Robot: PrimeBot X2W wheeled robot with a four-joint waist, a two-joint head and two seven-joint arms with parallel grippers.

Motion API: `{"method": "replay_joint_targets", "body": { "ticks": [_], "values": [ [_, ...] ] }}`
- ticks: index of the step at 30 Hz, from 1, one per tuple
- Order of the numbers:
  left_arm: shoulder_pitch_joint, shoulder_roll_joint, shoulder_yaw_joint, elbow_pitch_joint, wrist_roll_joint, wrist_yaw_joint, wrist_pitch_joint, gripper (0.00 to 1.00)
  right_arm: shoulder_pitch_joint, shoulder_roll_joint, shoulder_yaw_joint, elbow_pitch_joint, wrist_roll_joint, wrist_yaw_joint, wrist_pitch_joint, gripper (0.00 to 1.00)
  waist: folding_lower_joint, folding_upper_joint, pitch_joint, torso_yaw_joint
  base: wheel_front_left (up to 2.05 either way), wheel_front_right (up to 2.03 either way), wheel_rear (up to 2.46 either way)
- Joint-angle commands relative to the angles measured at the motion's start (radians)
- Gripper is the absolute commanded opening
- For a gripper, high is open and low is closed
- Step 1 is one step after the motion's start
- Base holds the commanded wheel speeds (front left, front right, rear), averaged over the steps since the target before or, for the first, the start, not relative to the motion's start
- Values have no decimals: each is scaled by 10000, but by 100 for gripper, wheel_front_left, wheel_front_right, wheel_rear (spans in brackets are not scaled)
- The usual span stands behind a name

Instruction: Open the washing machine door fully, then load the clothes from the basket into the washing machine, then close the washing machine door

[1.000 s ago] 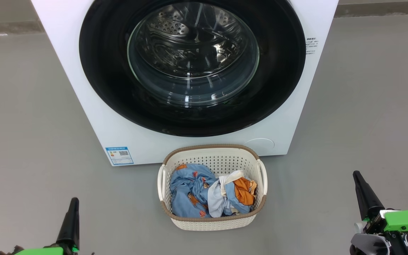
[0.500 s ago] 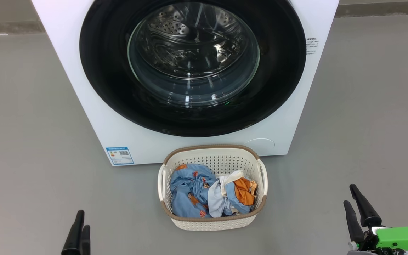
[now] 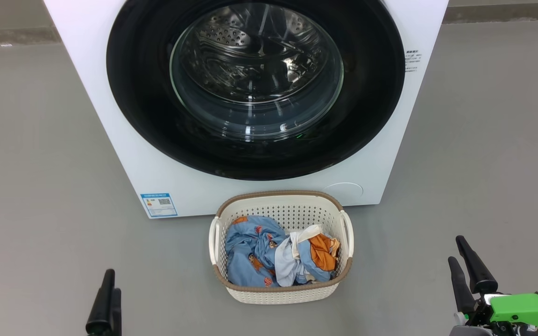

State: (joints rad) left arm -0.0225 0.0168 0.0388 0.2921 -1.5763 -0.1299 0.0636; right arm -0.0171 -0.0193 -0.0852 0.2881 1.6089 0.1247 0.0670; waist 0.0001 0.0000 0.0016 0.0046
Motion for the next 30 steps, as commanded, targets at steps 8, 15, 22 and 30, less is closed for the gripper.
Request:
{"method": "replay_joint_targets", "body": {
  "ticks": [8, 15, 22, 30],
  "values": [
    [-594, 334, -200, -526, 415, -2, -357, 100, -627, -240, 343, -626, -250, 23, -321, 100, -1, 0, -5, 7, 0, 0, 0],
    [-699, 516, -435, -620, 853, -2, -603, 100, -738, -428, 685, -833, -597, 26, -622, 100, -1, 0, -11, 7, 0, 0, 0],
    [-787, 707, -657, -429, 1572, -3, -825, 100, -916, -682, 1120, -832, -1262, 29, -891, 100, -1, 0, -32, -1, 0, 0, 0],
    [-935, 731, -659, -284, 3010, 45, -1068, 100, -1060, -794, 1325, -663, -2468, 32, -1134, 100, -1, 0, -53, -6, 0, 0, 0]
  ]
}}
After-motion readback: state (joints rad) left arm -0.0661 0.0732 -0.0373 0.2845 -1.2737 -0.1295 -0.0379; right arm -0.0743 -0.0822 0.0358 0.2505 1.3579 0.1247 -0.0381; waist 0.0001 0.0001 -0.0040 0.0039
